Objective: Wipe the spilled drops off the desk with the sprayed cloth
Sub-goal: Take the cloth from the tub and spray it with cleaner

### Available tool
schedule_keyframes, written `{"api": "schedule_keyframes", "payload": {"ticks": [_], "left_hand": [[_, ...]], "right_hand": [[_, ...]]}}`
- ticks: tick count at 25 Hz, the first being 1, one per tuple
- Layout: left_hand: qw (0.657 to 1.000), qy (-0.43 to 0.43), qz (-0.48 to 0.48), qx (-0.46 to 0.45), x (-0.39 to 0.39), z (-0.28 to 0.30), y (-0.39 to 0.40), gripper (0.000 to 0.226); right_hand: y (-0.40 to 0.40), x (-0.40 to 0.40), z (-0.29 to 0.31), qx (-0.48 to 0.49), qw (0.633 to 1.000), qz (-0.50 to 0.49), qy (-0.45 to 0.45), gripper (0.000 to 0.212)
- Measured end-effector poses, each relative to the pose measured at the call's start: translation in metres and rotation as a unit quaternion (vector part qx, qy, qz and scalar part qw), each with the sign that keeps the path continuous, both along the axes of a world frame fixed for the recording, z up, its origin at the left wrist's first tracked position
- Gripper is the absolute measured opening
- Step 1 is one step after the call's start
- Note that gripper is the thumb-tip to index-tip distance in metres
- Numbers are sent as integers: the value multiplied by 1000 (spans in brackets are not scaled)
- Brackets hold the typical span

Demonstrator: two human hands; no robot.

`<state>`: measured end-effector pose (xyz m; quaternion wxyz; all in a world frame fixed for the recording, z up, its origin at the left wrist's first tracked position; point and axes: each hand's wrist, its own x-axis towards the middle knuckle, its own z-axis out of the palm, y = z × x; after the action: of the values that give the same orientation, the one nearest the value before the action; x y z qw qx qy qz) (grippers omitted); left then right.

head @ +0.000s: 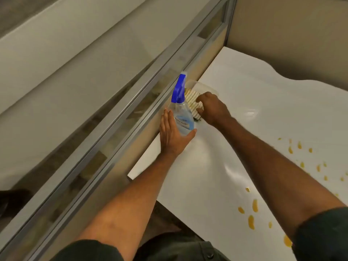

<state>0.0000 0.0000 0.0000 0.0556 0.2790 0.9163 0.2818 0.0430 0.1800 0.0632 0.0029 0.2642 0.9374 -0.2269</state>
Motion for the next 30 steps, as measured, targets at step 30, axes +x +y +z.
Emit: {"api": "schedule_keyframes", "payload": {"ticks": [30], "left_hand": [[998,-42,7,41,-1,-12,-2,123]], "right_hand": [[42,-19,27,-166,942,-209,206,22]]}}
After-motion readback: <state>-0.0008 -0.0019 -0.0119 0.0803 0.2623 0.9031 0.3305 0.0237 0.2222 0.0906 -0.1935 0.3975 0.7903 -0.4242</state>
